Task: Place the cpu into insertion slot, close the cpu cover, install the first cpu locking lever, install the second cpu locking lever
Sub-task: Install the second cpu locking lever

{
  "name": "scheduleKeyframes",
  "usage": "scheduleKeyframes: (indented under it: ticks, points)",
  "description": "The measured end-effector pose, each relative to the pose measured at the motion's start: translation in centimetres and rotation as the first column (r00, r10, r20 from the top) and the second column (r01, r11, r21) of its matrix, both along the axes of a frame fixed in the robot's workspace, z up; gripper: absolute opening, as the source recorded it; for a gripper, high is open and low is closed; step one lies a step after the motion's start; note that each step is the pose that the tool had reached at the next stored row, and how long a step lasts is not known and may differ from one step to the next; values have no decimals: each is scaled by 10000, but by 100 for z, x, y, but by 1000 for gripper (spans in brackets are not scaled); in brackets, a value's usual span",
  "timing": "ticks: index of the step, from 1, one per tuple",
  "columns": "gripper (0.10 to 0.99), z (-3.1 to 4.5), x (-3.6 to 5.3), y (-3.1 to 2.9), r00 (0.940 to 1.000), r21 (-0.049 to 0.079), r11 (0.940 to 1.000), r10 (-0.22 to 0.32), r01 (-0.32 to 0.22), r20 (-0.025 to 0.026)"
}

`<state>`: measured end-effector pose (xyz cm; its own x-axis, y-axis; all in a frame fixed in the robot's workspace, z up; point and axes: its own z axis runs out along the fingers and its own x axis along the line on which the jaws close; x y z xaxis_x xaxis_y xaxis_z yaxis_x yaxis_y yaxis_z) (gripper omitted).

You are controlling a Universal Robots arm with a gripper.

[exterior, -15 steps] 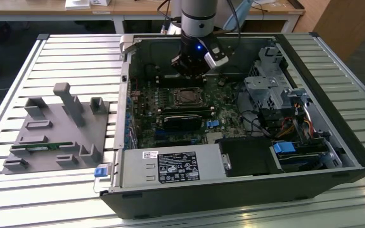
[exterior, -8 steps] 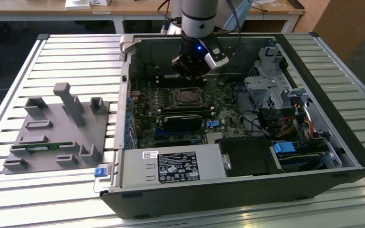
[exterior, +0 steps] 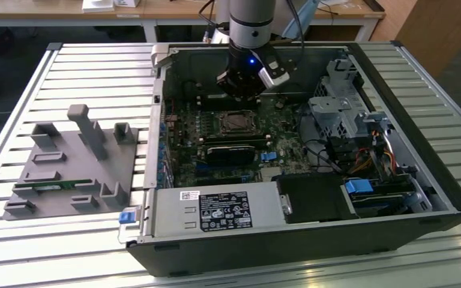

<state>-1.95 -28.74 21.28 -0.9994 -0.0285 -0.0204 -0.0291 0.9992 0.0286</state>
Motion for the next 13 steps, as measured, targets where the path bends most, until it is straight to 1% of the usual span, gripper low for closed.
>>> scheduleKeyframes:
  ticks: [13]
  points:
    - [106, -1, 0, -52, 10000, 0, 10000, 0, 0, 0]
